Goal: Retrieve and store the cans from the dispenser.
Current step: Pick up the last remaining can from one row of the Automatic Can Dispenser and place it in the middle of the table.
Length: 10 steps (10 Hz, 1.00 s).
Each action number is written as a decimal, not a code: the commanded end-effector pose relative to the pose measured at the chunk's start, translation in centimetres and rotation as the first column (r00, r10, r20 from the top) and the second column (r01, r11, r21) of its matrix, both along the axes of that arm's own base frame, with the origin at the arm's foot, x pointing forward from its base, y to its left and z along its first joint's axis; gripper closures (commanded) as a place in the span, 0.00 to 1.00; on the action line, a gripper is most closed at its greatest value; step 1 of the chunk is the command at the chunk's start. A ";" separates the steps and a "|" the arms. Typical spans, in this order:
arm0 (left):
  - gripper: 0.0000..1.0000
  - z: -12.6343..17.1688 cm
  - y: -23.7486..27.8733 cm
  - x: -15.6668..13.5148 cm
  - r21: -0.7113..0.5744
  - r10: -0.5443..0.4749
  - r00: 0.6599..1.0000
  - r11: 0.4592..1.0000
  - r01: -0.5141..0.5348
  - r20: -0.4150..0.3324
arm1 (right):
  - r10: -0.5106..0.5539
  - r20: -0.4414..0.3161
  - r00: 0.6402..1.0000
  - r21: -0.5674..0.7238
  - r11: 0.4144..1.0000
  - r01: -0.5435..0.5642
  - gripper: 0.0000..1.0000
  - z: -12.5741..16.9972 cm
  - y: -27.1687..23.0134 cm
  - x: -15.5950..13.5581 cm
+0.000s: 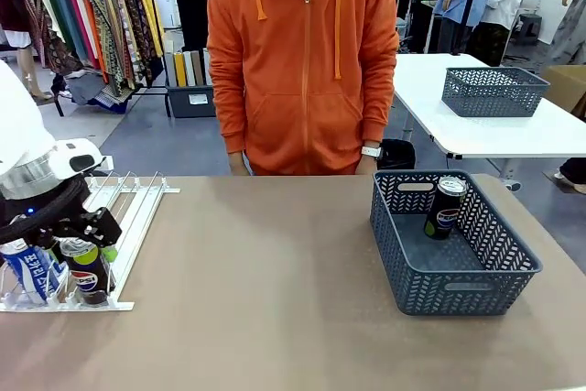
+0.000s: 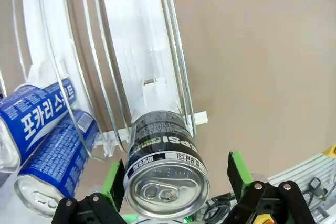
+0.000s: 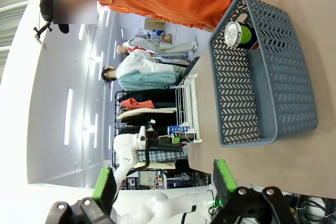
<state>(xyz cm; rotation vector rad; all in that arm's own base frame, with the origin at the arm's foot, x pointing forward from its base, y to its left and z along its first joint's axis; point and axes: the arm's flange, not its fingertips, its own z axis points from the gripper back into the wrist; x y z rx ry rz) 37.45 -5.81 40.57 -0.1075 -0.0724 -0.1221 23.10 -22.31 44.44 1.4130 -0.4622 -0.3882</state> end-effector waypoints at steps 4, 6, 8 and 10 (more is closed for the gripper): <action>0.23 -2.6 0.1 -3.7 0.055 0.046 0.998 0.997 -0.049 0.041 | -0.007 -0.001 1.000 0.020 1.000 0.007 0.00 0.6 0.1 0.2; 1.00 -2.6 0.2 -3.6 0.073 0.042 0.998 0.996 -0.045 0.047 | -0.007 -0.001 1.000 0.020 1.000 0.007 0.00 0.6 0.1 0.2; 1.00 -2.6 0.2 -3.6 0.074 0.041 0.997 0.996 -0.045 0.059 | -0.007 -0.001 1.000 0.020 1.000 0.007 0.00 0.6 0.1 0.2; 1.00 -2.4 0.1 -3.7 0.063 0.041 0.998 0.997 -0.045 0.053 | -0.007 -0.001 1.000 0.020 1.000 0.007 0.00 0.6 0.1 0.2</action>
